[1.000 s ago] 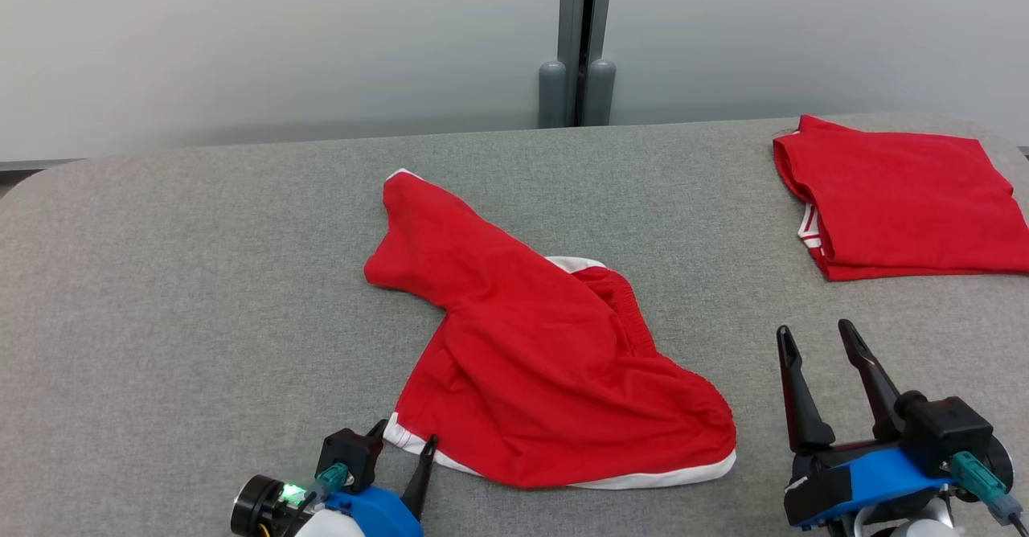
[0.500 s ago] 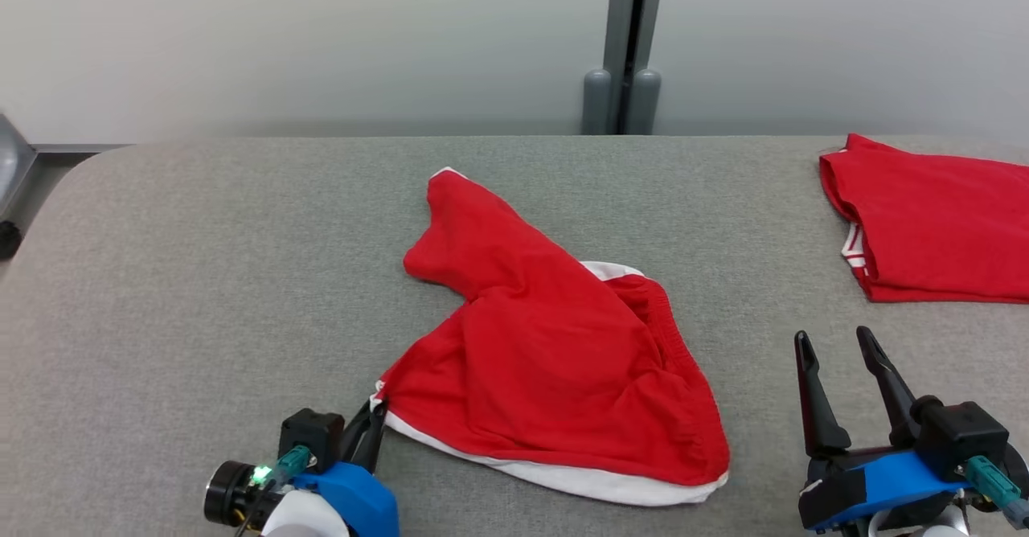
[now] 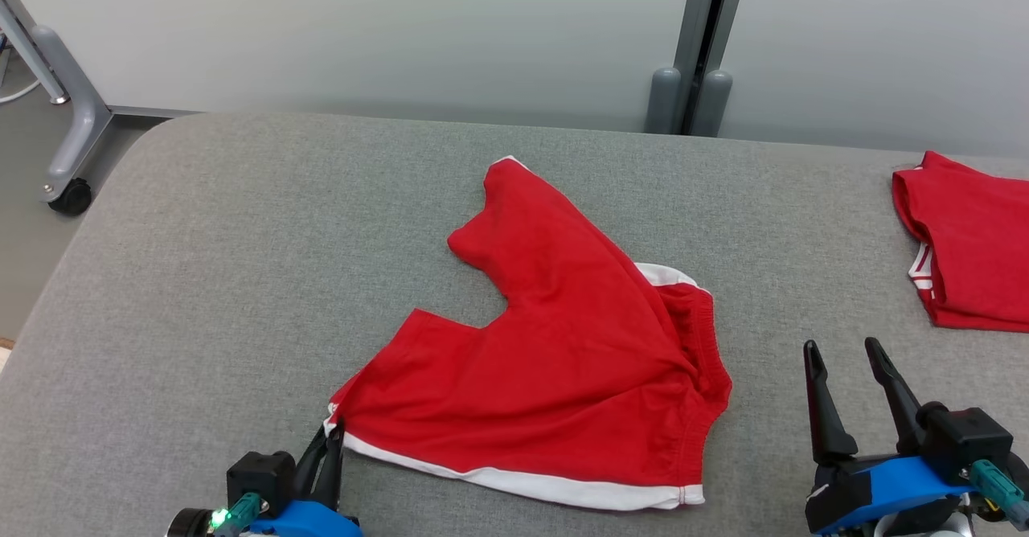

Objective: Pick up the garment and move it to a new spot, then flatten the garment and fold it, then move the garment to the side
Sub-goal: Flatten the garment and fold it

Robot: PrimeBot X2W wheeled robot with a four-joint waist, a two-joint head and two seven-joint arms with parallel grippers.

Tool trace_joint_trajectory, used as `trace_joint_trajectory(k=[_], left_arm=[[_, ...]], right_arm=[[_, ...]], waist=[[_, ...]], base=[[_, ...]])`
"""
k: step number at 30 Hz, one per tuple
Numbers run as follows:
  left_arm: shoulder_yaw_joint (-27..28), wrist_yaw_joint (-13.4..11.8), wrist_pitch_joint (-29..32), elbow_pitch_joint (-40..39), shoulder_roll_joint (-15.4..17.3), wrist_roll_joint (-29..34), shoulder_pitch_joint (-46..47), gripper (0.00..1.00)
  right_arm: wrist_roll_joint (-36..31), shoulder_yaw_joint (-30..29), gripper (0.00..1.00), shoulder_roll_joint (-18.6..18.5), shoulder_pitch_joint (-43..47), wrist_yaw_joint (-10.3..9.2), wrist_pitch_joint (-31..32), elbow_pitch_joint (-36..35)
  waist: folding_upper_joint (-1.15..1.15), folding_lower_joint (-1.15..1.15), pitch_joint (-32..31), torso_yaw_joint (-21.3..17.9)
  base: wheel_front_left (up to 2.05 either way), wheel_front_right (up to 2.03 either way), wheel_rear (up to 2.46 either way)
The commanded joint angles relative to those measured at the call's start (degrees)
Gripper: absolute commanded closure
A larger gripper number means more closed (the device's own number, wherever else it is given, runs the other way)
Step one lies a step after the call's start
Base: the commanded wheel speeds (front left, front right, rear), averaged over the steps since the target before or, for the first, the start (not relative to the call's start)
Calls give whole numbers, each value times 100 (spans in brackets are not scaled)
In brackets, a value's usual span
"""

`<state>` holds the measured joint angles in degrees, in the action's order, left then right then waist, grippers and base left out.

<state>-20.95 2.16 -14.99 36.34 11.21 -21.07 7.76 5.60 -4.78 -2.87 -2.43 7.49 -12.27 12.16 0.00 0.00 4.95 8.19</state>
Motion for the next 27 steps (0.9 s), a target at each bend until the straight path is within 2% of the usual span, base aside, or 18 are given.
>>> trace_joint_trajectory(k=[1, 15, 27], left_arm=[[62, -39, -23, -128, -1, 25, -19, 0], [891, -441, -19, -2040, 0, 757, -480, 0], [1370, -255, -20, -2375, 17, 1064, -768, 0]], right_arm=[[-17, 12, 0, -5, -67, 1, -42, 25], [23, 250, 0, -5, -190, 1, -139, 110], [73, 236, 0, -5, 90, 1, -185, -99]], waist=[[0, 0, -12, 5], [0, 0, -265, -279], [0, 0, -550, -488]], base=[[0, 0, 0], [0, 0, 0], [0, 0, 0]])
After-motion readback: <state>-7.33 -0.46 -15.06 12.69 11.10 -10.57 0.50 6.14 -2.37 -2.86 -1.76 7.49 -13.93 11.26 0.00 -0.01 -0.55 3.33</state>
